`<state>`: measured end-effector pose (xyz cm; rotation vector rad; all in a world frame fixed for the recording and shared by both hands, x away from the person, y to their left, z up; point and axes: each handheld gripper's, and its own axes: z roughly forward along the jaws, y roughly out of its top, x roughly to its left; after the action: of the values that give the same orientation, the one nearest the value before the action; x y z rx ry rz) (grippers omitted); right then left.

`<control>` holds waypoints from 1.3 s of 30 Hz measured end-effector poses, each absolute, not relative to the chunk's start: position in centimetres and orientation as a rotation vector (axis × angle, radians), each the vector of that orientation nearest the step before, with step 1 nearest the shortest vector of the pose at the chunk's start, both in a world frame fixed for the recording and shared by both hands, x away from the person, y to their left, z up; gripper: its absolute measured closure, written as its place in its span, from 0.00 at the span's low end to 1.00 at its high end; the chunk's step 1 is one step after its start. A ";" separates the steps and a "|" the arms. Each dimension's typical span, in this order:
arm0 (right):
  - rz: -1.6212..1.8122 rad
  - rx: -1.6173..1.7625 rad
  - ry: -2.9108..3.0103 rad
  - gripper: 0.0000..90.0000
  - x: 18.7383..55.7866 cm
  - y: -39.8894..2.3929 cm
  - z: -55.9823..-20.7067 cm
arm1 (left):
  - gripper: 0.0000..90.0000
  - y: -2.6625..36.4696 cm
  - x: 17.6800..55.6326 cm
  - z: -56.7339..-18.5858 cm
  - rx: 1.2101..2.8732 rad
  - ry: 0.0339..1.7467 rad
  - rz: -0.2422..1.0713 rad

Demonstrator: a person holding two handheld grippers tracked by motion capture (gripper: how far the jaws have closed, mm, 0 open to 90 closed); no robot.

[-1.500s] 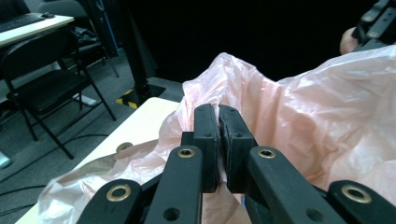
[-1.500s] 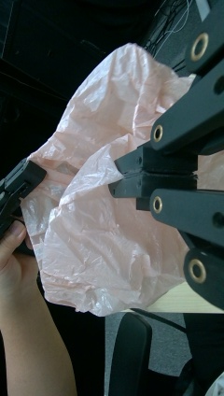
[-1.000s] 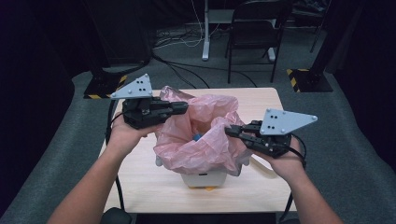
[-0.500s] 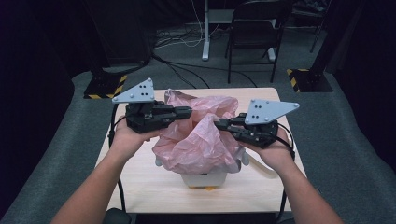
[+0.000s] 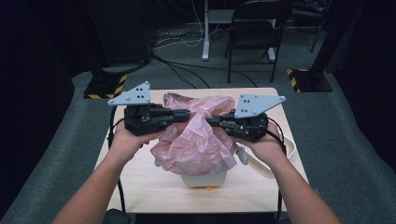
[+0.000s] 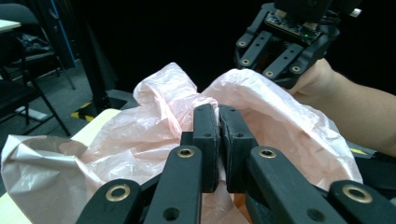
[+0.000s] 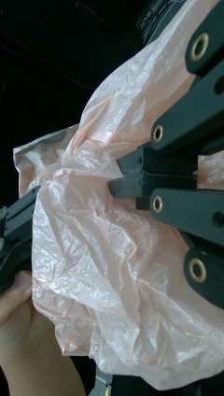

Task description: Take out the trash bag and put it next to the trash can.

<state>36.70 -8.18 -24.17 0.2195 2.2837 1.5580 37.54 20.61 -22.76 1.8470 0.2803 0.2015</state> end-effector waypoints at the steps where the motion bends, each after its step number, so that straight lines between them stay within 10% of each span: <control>1: 1.557 0.218 2.286 0.99 36.8 -8.1 -24.2 | 0.96 20.6 37.5 -22.9 1.844 0.281 0.193; 22: 1.466 0.153 2.343 1.00 37.0 -6.6 -24.5 | 0.61 19.0 38.2 -23.9 1.835 0.211 0.107; 39: 1.430 0.133 2.381 0.99 37.1 -5.9 -24.8 | 0.95 18.4 38.5 -24.2 1.830 0.223 0.133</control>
<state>37.07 -5.94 -24.76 0.1329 2.3807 1.4304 38.53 18.40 -24.19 1.8298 0.2226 0.1328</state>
